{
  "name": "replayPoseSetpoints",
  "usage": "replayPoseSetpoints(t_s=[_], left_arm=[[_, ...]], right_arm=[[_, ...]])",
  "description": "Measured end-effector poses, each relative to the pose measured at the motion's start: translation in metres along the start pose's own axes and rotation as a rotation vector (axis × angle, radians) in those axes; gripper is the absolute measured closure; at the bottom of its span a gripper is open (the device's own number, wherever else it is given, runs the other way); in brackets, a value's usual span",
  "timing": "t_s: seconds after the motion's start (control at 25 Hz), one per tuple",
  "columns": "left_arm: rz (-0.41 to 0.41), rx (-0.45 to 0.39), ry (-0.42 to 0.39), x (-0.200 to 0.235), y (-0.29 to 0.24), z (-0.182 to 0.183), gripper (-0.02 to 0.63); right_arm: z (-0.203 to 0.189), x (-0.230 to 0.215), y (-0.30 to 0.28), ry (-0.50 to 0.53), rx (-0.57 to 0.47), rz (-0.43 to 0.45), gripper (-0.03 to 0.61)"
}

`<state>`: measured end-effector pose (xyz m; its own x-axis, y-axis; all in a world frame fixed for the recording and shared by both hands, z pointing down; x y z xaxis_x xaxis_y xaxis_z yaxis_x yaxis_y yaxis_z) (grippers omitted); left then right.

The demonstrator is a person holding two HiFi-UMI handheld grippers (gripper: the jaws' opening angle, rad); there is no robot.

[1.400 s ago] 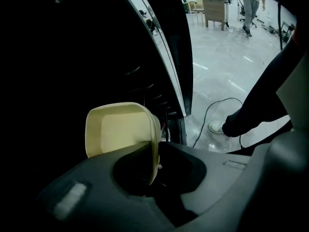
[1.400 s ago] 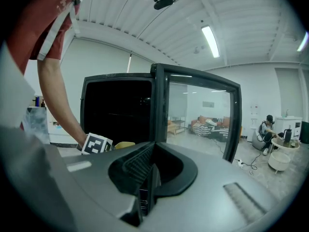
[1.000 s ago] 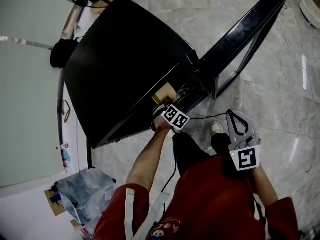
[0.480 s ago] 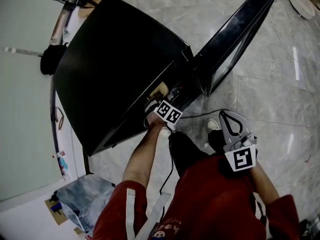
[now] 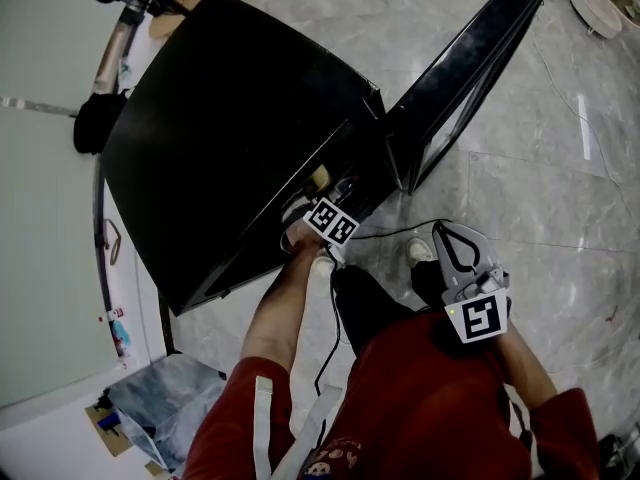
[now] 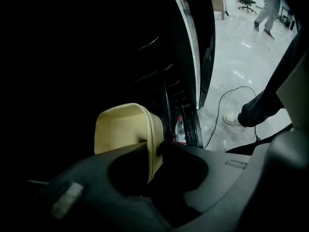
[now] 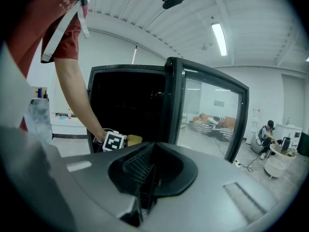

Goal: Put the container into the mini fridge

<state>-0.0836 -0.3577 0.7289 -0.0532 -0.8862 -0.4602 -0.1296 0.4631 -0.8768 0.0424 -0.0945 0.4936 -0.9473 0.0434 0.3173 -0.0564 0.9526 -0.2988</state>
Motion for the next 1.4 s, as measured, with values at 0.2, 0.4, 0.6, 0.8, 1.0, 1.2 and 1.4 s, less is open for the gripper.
replayPoseSetpoints(t_s=[0.2, 0.4, 0.6, 0.8, 1.0, 1.2, 1.4], left_arm=[[0.043, -0.021, -0.005, 0.004, 0.002, 0.001, 0.5], [0.067, -0.08, 0.024, 0.006, 0.017, 0.008, 0.461], [0.056, -0.078, 0.108, 0.006, 0.03, 0.006, 0.425], [0.046, -0.094, 0.141, -0.008, 0.047, 0.001, 0.408], [0.02, -0.115, 0.257, -0.025, 0.065, -0.011, 0.405], [0.011, -0.141, 0.315, -0.04, 0.088, -0.018, 0.405], [0.007, -0.181, 0.397, -0.056, 0.109, -0.028, 0.405]], right_arm=[[0.001, 0.001, 0.0, 0.0, 0.001, -0.002, 0.578], [0.003, 0.002, -0.001, 0.011, 0.002, 0.012, 0.578], [0.011, 0.001, -0.006, 0.008, -0.031, 0.025, 0.578], [0.015, -0.001, -0.01, 0.009, -0.059, 0.042, 0.578], [0.018, -0.002, -0.016, 0.012, -0.084, 0.067, 0.578], [0.021, -0.002, -0.024, 0.01, -0.112, 0.1, 0.578], [0.025, 0.005, -0.03, 0.018, -0.127, 0.151, 0.578]])
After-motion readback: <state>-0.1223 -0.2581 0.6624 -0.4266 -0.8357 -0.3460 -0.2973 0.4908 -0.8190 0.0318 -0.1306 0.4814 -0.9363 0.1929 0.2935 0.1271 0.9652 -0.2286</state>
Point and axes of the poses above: the fingertips, and each gripper's own axes: y backward along the fingers, x to its left, z out of its top, the point moved 4 cm from there along y, backward along the fingers, and after that the axes turned 11 degrees about y, right-handed, at the moved point
